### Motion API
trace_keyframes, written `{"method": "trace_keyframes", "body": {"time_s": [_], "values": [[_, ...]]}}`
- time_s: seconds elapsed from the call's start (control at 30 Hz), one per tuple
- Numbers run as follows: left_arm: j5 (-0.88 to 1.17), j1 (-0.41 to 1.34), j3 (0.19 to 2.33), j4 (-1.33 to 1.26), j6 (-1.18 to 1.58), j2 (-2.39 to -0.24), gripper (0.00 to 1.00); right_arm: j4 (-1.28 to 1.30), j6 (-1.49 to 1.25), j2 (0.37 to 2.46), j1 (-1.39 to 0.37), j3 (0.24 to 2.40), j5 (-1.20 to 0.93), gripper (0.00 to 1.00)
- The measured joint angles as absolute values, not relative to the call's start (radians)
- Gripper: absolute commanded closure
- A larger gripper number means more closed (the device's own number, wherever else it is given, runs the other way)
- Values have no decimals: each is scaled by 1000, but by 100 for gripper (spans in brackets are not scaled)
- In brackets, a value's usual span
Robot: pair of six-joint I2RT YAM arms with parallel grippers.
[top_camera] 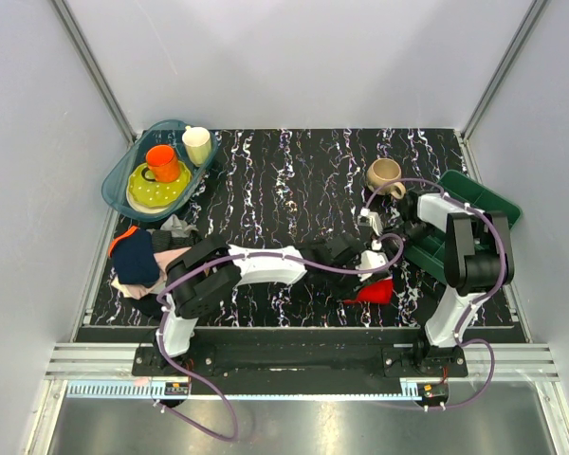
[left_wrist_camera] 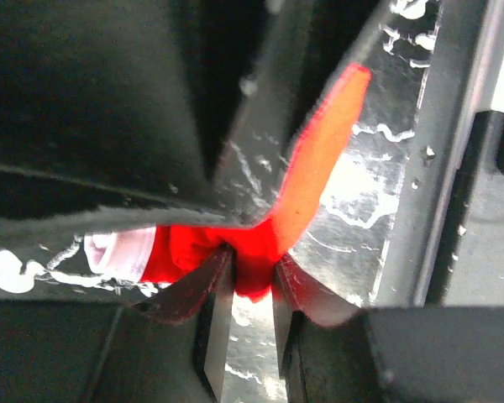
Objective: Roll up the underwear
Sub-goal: Roll the underwear to the center of the board.
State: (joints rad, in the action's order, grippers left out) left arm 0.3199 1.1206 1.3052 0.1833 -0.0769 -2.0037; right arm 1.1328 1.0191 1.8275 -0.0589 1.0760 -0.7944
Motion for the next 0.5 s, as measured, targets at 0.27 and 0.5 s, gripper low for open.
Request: {"method": "trace_keyframes", "body": {"time_s": [0.27, 0.5], "values": [[287, 1089, 1223, 38, -57, -1983, 71, 1126, 947, 1807, -46, 1136, -757, 13], [282, 1088, 1184, -23, -32, -1972, 70, 1102, 849, 1777, -15, 1169, -742, 15]]}}
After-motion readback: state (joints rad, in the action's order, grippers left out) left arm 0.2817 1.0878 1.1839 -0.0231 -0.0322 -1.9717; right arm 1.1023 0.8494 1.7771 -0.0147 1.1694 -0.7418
